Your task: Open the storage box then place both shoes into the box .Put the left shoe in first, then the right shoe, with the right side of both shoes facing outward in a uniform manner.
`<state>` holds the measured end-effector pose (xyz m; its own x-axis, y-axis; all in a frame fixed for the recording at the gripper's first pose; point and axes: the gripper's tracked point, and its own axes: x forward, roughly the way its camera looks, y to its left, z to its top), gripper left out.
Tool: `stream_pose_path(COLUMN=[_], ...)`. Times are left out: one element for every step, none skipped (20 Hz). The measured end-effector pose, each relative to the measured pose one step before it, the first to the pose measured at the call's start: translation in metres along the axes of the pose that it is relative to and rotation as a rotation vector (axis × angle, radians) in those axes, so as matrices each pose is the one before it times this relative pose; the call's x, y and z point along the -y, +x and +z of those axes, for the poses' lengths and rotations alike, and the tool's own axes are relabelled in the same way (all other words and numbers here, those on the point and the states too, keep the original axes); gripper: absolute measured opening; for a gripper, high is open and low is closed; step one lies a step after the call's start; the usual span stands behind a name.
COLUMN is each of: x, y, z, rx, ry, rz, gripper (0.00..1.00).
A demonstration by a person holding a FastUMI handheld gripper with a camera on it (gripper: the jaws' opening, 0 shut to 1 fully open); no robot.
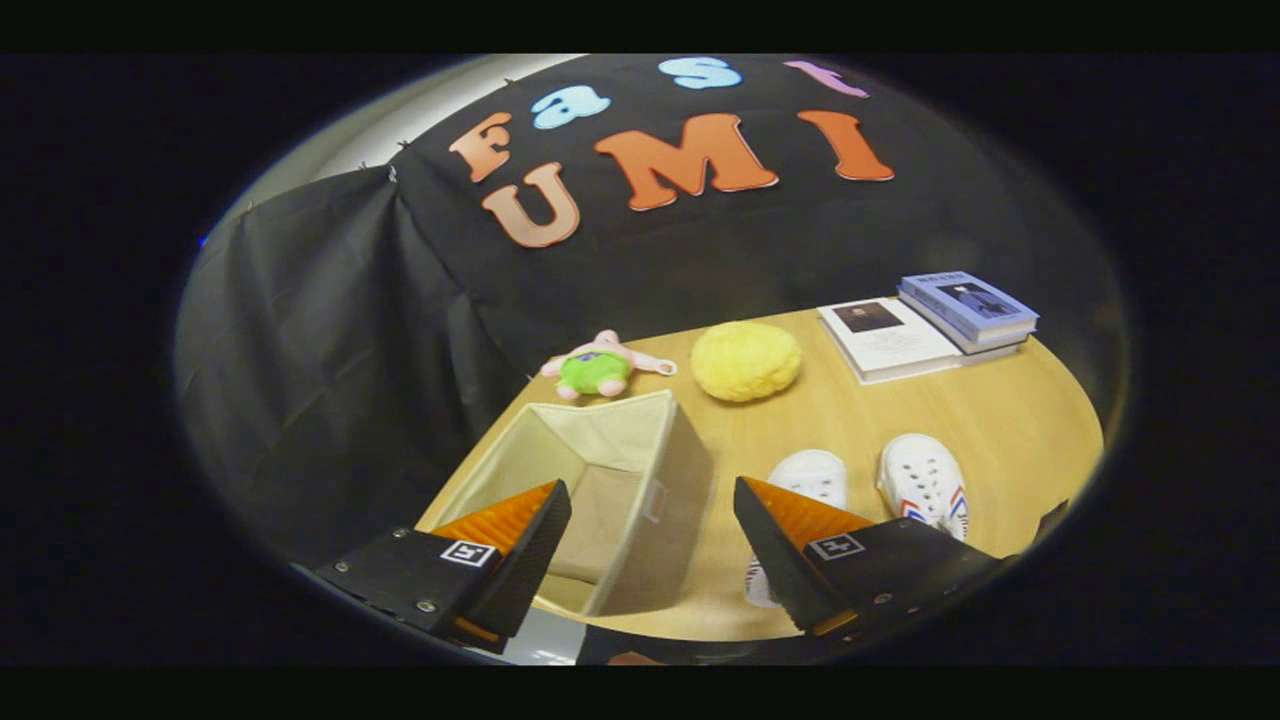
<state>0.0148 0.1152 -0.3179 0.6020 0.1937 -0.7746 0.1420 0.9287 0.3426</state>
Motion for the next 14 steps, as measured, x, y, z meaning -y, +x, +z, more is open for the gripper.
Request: stream_pose_path(x=[0.01456,0.01137,0.01136,0.01101,0.00996,0.00875,0.00796,0.00723,0.00621,0.00789,0.00751,0.00584,0.00286,0.00385], y=[0.00185,0.00258,0.00340,0.00331,0.00421,0.00468,0.00509,0.00476,0.00506,0.00717,0.00524,0.00304,0.00477,0.00286], z=[-0.00733,-0.01134,-0.01105,-0.00855,-0.00771,-0.00760,-0.00818,-0.00729,-0.00728,-0.00750,-0.00575,-0.00452,-0.00101,-0.00036], rx=[-0.02054,-0.03227,-0.03518,-0.02881,-0.02459,-0.02221,-0.02213,-0.02171,-0.02233,-0.02599,-0.01771,-0.01612,-0.00779,-0.00602], ry=[0.00782,0.01300,0.01211,0.01157,0.00075,-0.00467,-0.00468,-0.00213,-0.00083,-0.00307,0.00310,0.00376,0.00035,-0.00119], rz=[-0.02111,-0.01435,-0.01241,-0.01713,-0.01906,-0.01697,-0.01657,-0.01499,-0.01255,-0.01565,-0.01839,-0.01218,-0.00665,-0.01592], gripper=[0.97,0.97,0.96,0.96,0.95,0.95,0.94,0.93,0.91,0.90,0.87,0.85,0.82,0.80])
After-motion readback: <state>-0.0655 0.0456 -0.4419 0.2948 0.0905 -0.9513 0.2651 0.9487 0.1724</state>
